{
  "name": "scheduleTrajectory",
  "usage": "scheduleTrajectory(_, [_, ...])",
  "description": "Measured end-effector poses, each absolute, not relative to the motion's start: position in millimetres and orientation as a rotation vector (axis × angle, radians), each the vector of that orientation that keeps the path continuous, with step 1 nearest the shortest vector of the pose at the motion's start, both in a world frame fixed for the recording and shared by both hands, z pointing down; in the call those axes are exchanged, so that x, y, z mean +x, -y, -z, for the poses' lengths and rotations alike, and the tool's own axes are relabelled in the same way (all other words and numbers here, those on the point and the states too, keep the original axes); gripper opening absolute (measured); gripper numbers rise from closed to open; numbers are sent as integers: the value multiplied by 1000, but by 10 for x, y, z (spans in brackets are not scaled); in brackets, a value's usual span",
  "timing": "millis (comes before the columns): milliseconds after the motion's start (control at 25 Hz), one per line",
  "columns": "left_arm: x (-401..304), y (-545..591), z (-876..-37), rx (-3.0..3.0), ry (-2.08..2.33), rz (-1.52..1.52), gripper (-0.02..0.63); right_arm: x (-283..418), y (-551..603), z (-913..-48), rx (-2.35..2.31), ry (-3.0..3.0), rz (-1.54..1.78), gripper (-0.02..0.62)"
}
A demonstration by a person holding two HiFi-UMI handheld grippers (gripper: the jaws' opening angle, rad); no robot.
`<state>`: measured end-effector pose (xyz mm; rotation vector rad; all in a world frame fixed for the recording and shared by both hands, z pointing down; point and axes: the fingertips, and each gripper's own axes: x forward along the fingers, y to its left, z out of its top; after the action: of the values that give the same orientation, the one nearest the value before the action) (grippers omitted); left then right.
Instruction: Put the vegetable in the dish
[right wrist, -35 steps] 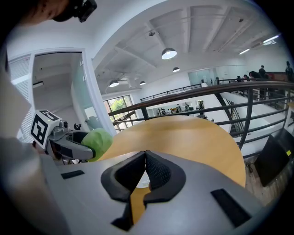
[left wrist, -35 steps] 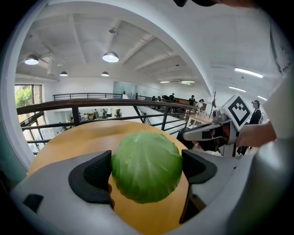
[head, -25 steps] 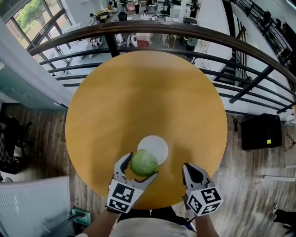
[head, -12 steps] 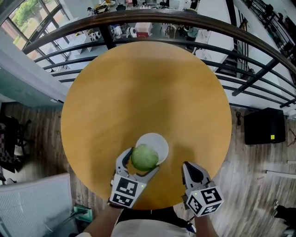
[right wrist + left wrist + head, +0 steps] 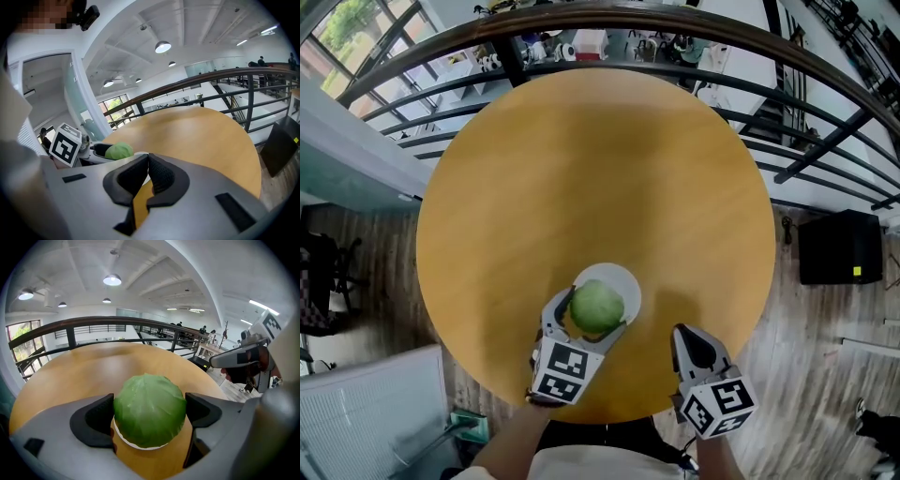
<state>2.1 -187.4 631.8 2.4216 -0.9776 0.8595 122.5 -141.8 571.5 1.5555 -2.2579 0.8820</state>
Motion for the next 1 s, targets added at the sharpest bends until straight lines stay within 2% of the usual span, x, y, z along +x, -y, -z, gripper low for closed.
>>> scheduleTrajectory(1000, [198, 1973, -6940, 2363, 929, -1021, 471, 1353, 1409, -5986, 1559, 2242, -962, 25])
